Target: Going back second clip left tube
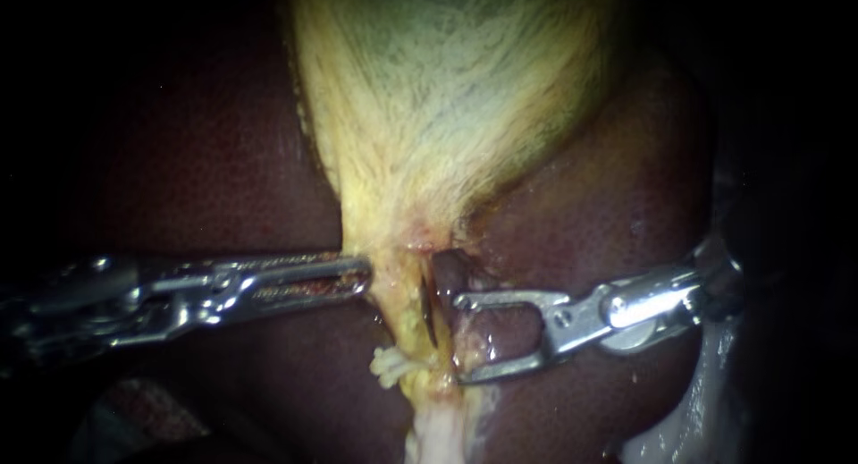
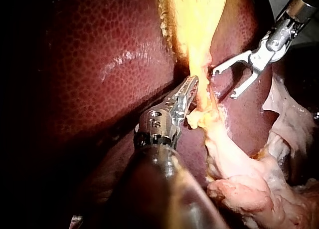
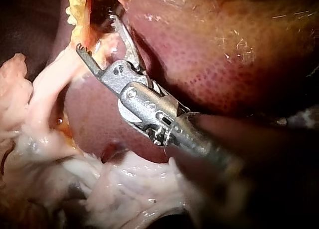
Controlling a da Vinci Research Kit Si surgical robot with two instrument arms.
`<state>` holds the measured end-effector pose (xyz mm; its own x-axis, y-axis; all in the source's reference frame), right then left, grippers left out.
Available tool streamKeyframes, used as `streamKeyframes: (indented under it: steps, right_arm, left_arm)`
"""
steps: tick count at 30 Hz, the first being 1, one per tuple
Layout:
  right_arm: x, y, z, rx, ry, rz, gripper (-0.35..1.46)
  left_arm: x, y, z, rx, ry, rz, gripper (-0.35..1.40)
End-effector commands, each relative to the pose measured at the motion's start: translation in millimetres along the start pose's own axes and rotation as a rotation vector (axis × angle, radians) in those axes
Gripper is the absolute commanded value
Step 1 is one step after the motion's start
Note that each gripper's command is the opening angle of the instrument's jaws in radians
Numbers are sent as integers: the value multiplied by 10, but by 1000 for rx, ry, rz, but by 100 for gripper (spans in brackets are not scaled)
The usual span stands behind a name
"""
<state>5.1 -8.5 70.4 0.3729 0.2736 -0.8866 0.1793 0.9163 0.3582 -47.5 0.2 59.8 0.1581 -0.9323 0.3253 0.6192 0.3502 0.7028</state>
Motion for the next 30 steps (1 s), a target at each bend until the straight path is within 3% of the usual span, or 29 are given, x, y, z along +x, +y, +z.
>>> streamKeyframes:
  steps: [1,16,30]
  right_arm:
    - [2,1,-5,-4,-1,-10,60]
    - [11,5,-39,-12,-4,-84,60]
    - [14,1,-40,-11,-4,-90,60]
  left_arm:
    - [0,0,0,0,0,0,-1]
    - [3,5,7,-6,-4,2,-1]
    - [22,17,55,-19,-15,13,-1]
